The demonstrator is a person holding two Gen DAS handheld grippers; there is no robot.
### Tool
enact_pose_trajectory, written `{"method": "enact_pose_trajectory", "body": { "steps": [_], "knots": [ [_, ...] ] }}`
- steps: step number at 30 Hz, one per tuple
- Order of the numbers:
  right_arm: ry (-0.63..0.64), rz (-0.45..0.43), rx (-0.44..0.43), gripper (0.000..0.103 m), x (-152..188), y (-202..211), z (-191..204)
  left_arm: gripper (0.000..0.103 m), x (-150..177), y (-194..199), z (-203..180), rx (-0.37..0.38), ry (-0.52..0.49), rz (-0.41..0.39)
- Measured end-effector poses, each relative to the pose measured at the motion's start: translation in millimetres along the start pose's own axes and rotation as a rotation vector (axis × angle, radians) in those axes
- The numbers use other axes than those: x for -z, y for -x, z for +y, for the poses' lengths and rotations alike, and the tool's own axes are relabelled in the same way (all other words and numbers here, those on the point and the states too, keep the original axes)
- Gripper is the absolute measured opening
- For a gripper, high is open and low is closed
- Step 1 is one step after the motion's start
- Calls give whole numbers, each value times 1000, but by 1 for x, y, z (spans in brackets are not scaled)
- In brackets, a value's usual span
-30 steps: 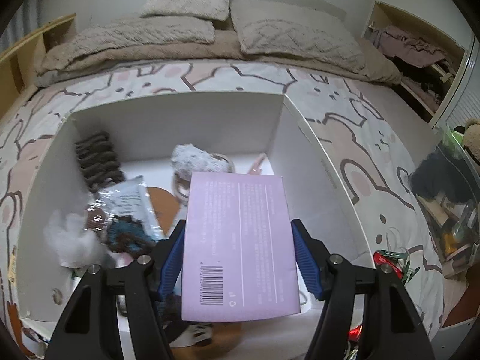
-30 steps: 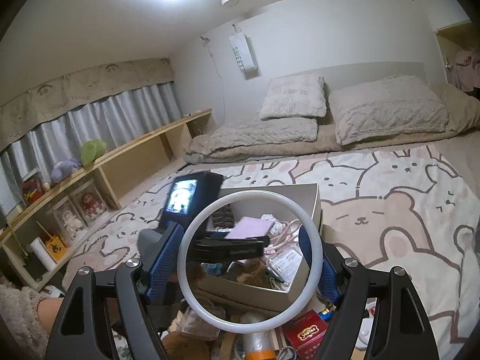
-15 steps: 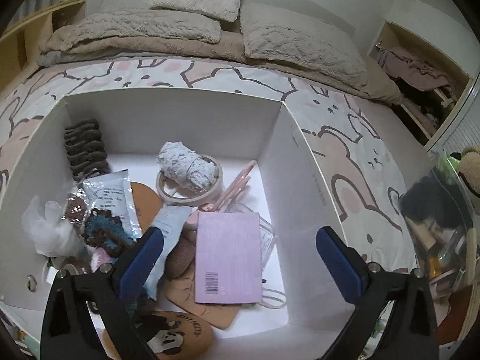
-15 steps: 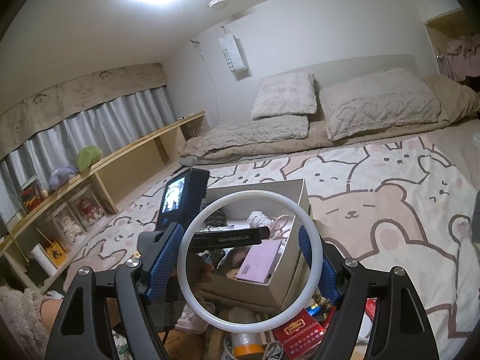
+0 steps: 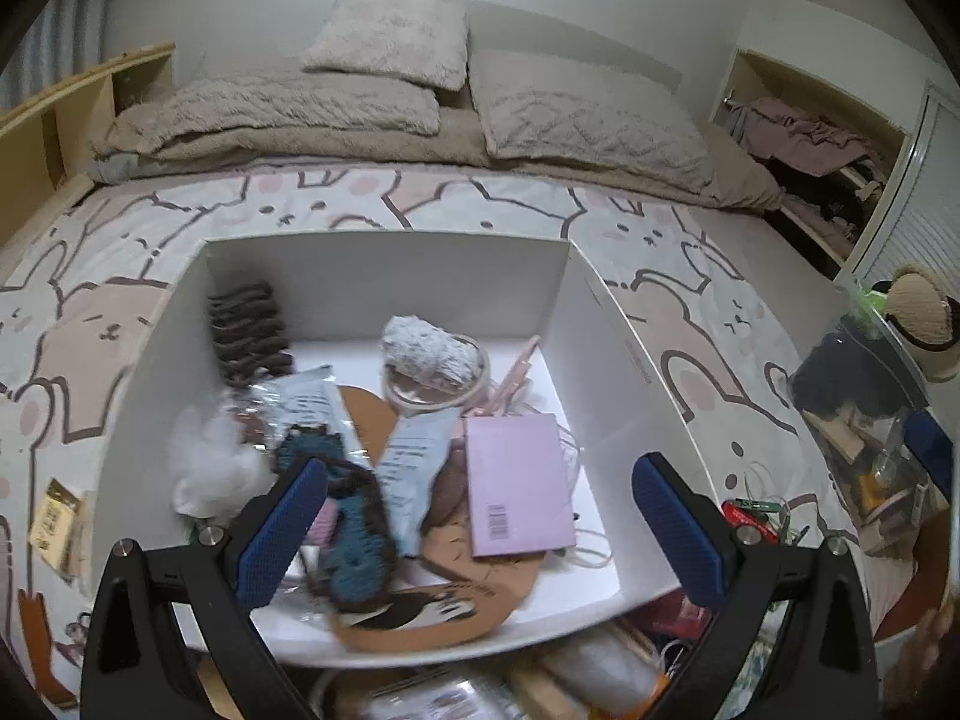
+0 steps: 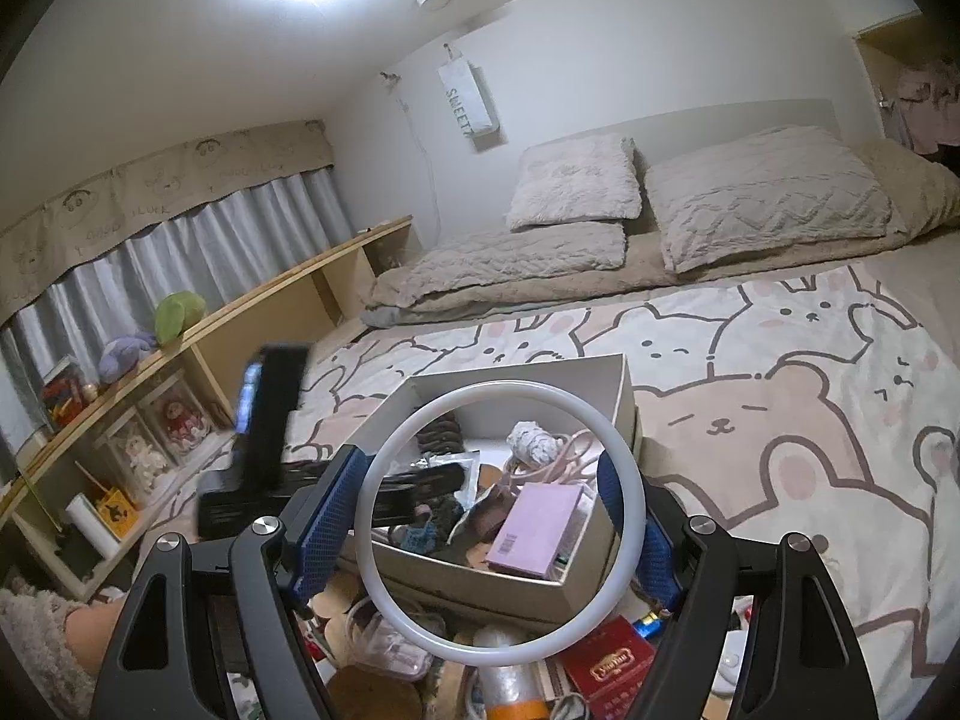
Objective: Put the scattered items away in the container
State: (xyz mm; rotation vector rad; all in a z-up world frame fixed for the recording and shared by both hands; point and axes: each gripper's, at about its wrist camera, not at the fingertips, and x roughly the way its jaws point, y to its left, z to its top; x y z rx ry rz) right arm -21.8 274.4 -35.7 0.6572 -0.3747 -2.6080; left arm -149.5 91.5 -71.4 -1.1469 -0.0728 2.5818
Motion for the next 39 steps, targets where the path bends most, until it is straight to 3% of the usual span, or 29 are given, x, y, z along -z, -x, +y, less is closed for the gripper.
{"method": "enact_pose_trajectory", "body": {
  "steps": [12, 18, 24, 32, 39],
  "knots": [
    [-61, 101, -36, 80, -2, -47, 17, 102, 18, 55, 54, -61, -3, -127],
    [-98, 195, -59, 80, 0, -85, 31, 102, 20, 76, 90, -58, 55, -170],
    [-98, 290, -60, 80, -2, -129, 58, 102, 18, 101, 125, -134, 88, -240],
    [-128, 390, -53, 80, -3, -183, 82, 102, 20, 118, 169, -123, 171, -275],
    [-269, 491, -43, 80, 11, -232, 88, 102, 20, 124, 189, -107, 206, -293]
  ]
}}
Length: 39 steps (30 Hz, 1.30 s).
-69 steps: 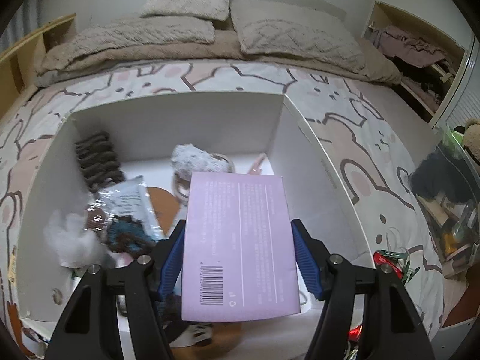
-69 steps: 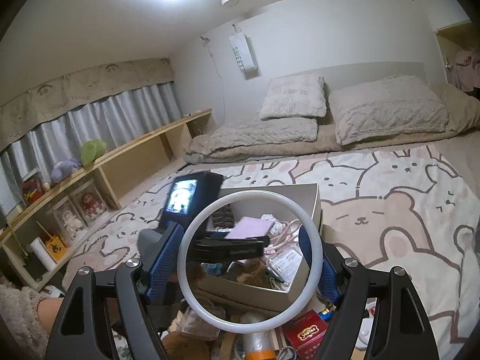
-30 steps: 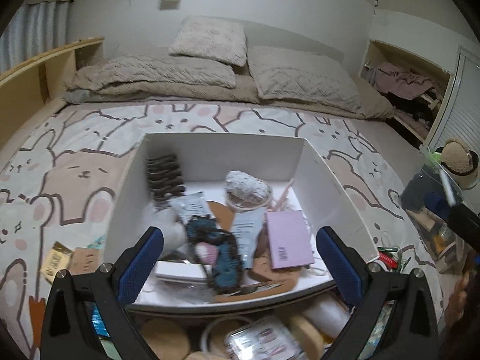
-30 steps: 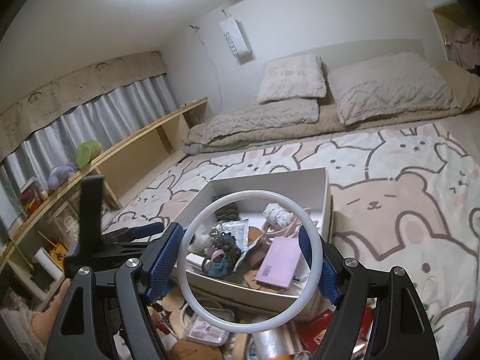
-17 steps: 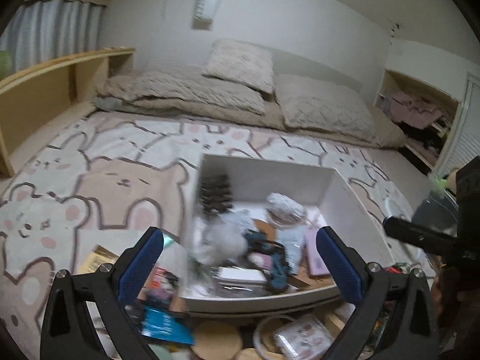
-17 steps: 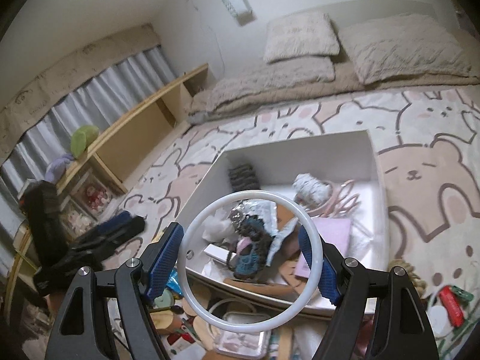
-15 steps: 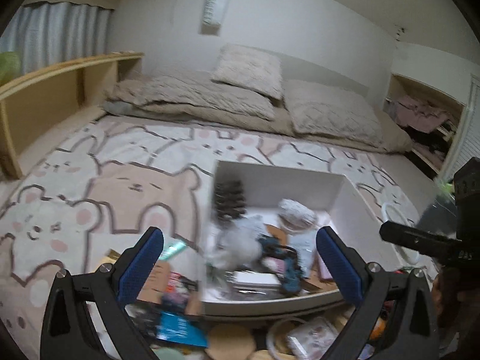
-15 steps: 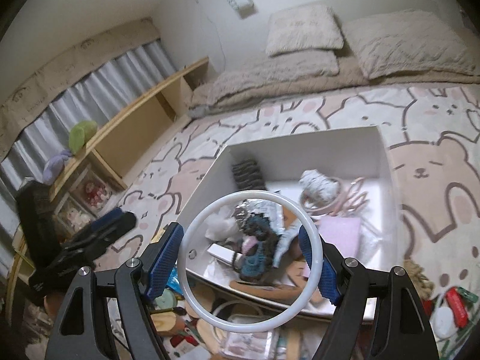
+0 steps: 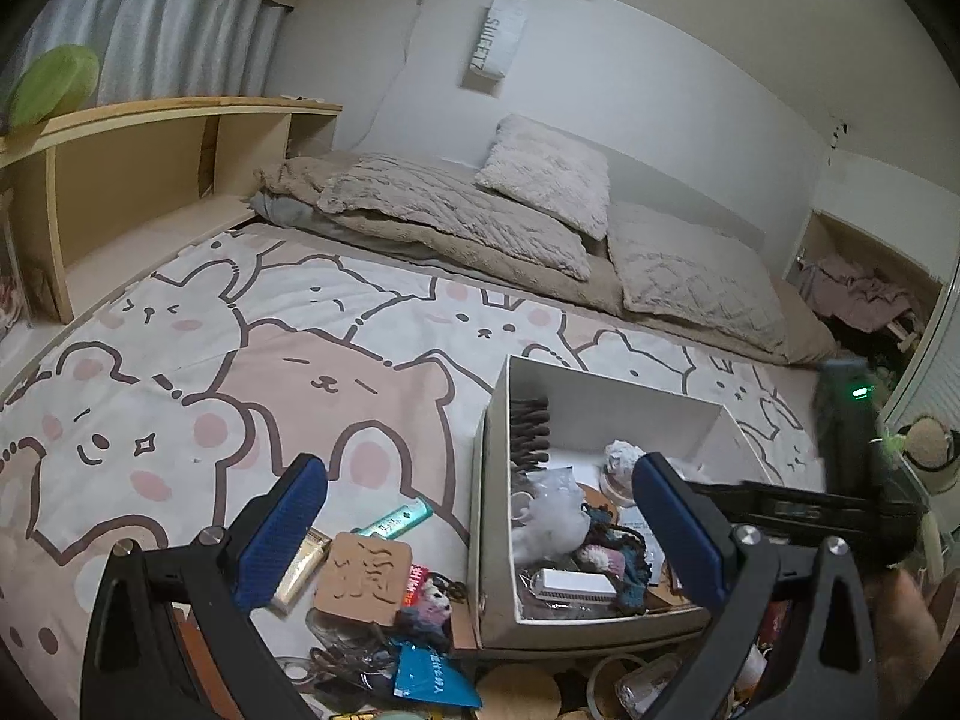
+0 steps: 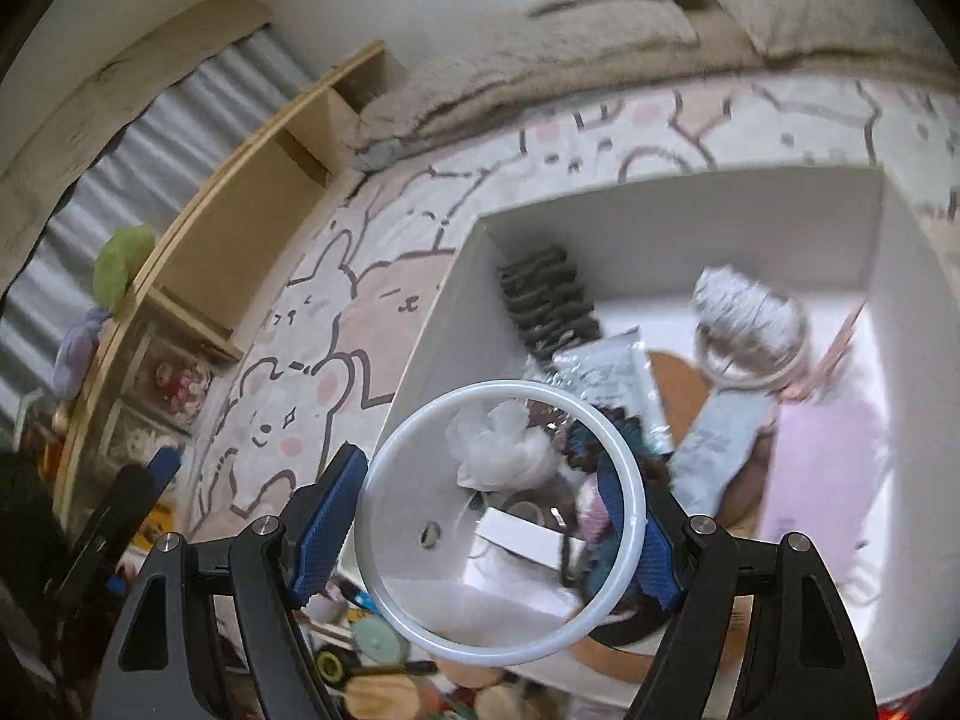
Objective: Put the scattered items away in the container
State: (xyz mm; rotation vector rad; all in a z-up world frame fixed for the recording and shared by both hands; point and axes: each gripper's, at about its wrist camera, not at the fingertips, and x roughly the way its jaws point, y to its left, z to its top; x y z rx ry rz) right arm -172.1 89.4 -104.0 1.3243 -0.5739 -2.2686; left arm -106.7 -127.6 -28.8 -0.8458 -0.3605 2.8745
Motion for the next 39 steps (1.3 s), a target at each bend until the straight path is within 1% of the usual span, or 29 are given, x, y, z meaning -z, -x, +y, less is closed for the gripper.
{"method": "enact_pose_trajectory", "body": {
  "steps": [3, 8, 11, 15, 16, 17, 18, 21, 29, 39],
  "knots": [
    [-58, 23, -4, 80, -3, -15, -2, 102, -3, 3, 8, 5, 20, -14],
    [-120, 41, -1, 80, -9, -35, -1, 102, -8, 8, 22, 11, 59, -32],
    [-168, 72, 2, 80, -12, -47, -3, 102, -10, 10, 29, 15, 78, -43],
    [-210, 85, 7, 80, -14, -59, -6, 102, -11, 12, 33, 17, 85, -48],
    [-219, 93, 13, 85, -14, -61, -7, 102, -11, 12, 34, 16, 84, -48],
    [-231, 103, 25, 100, -12, -62, -8, 102, -11, 12, 34, 16, 84, -48],
    [-241, 109, 33, 103, -11, -63, -9, 102, -11, 12, 35, 17, 84, -48],
    [-243, 127, 25, 103, -7, -67, -10, 102, -11, 13, 35, 15, 87, -50],
    [-259, 122, 21, 103, -4, -58, -14, 102, -12, 17, 43, 9, 99, -56],
    [-165, 67, -4, 103, -2, -28, 0, 102, -7, 17, 31, -9, 44, -40]
  ]
}}
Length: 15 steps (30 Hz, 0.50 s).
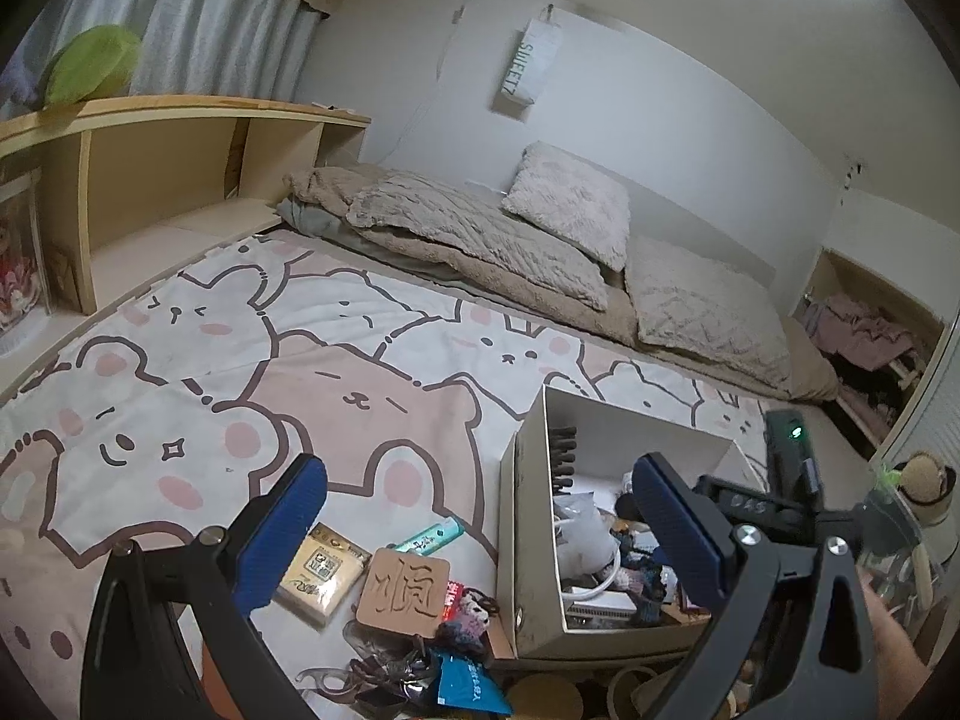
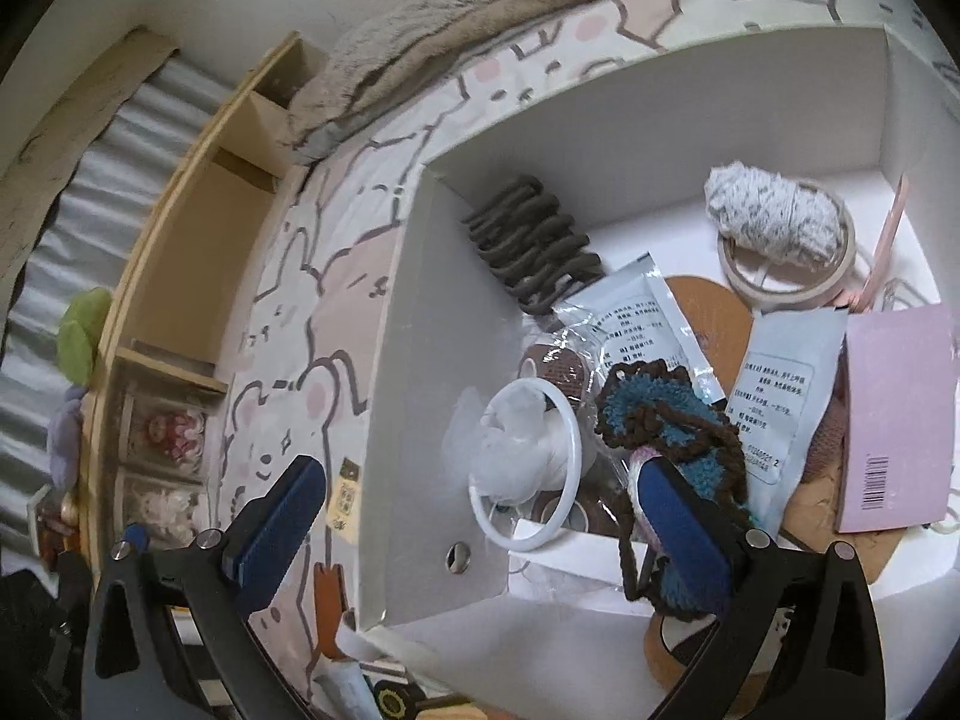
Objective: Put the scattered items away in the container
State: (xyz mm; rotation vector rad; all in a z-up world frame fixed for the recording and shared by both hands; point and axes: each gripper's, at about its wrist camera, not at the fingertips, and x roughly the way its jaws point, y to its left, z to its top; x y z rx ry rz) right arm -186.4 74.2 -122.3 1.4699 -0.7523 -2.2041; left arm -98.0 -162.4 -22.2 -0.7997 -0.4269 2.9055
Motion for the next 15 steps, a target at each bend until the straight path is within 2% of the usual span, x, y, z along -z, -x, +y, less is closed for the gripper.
{"method": "enact_pose_trajectory", "body": {
  "steps": [10, 15],
  "knots": [
    [116, -49, -41, 103, 17, 38, 6, 102, 6, 2, -13, 3, -31, 20],
    [103, -4, -94, 103, 16, 34, 10, 102, 8, 5, -21, 9, -35, 28]
  ]
}}
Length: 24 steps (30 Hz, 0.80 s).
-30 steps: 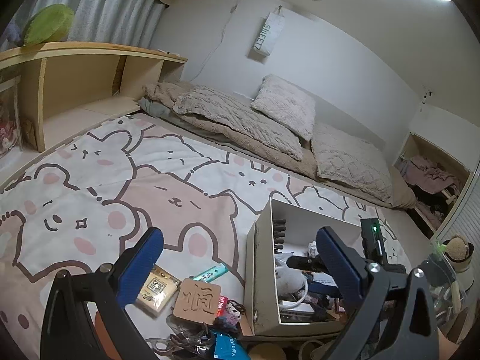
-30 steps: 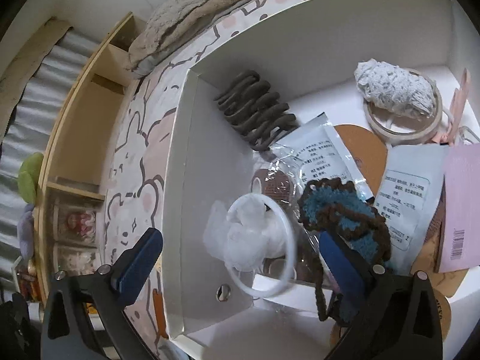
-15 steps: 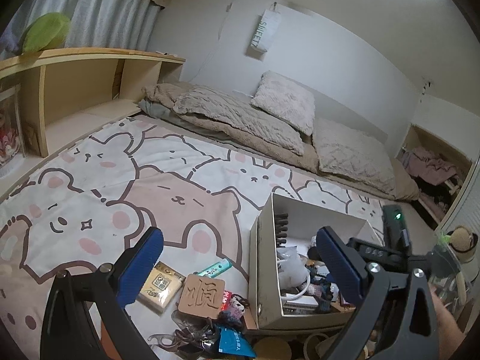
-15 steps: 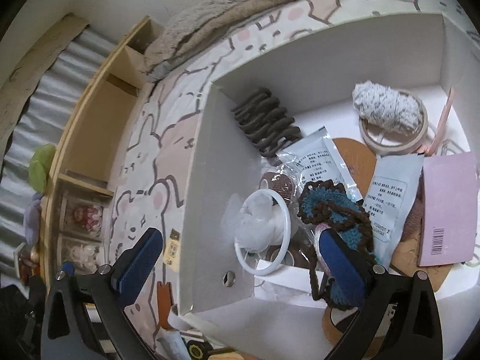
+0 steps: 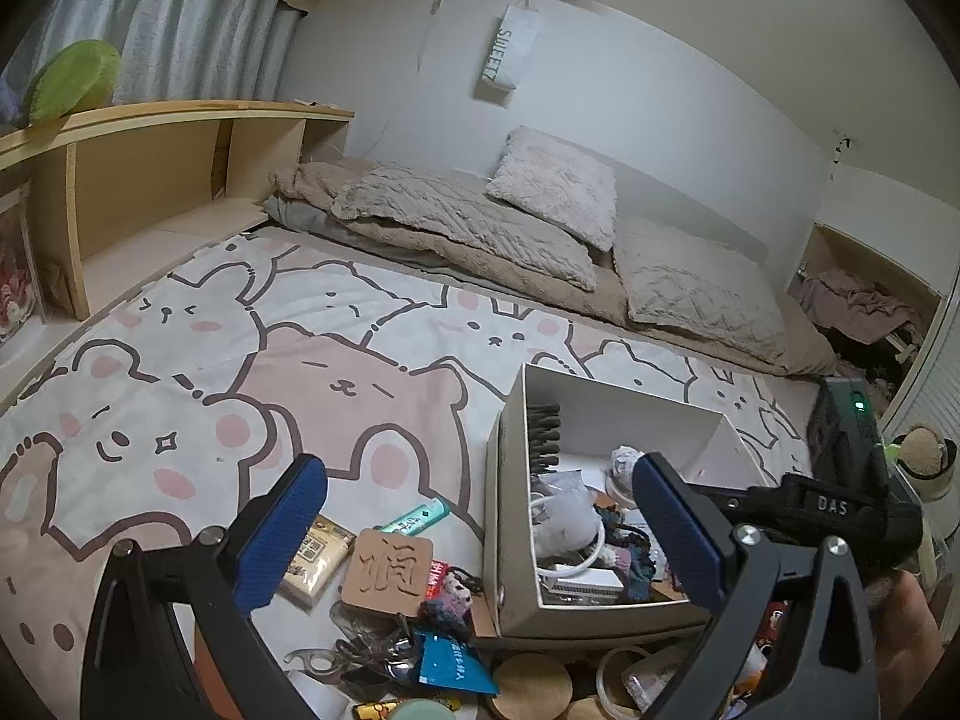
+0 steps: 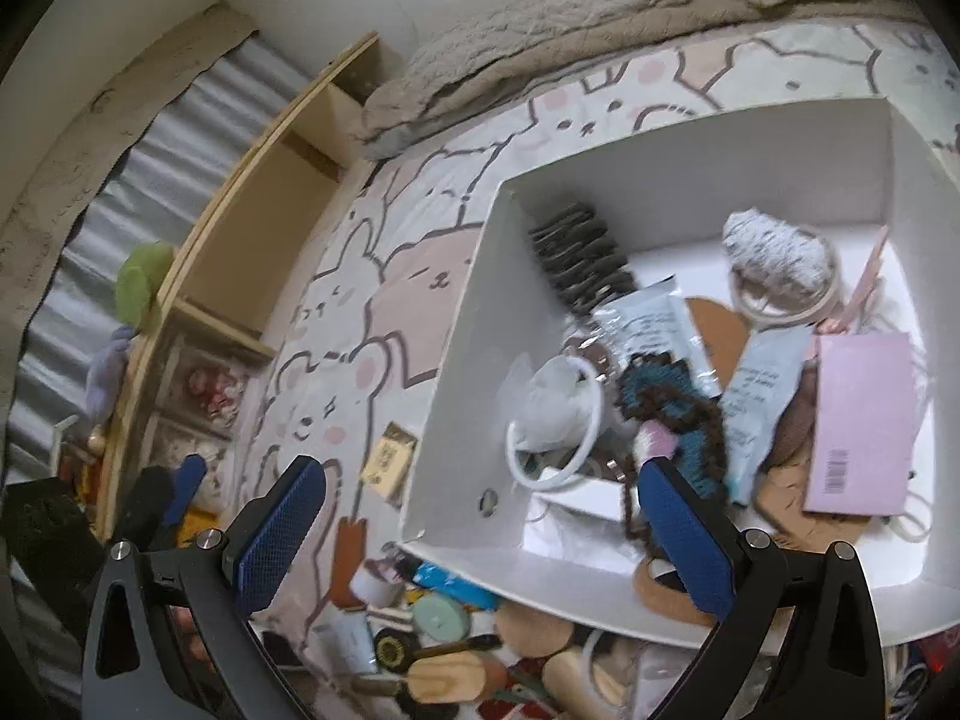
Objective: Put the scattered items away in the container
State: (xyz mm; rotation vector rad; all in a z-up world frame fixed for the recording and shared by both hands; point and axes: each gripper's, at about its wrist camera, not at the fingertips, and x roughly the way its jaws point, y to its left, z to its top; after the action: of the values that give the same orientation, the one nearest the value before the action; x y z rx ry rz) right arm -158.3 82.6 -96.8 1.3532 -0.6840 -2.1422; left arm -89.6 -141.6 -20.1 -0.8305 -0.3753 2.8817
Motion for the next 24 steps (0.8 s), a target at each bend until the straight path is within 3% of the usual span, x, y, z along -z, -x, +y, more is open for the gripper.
{"method": "enact_pose_trajectory", "body": {
  "steps": [9, 14, 21, 24],
  "knots": [
    [-104, 70, -88, 103, -5, -40, 0, 102, 0, 3, -5, 11, -13, -6],
    [-183, 105, -74, 103, -5, -60, -14, 102, 1, -2, -1, 16, -6, 8],
    [-249, 70, 16, 103, -10, -61, -43, 102, 1, -5, 1, 14, -5, 13],
    [-279, 59, -16, 103, -8, -55, -53, 102, 2, -5, 2, 13, -5, 12]
  ]
}}
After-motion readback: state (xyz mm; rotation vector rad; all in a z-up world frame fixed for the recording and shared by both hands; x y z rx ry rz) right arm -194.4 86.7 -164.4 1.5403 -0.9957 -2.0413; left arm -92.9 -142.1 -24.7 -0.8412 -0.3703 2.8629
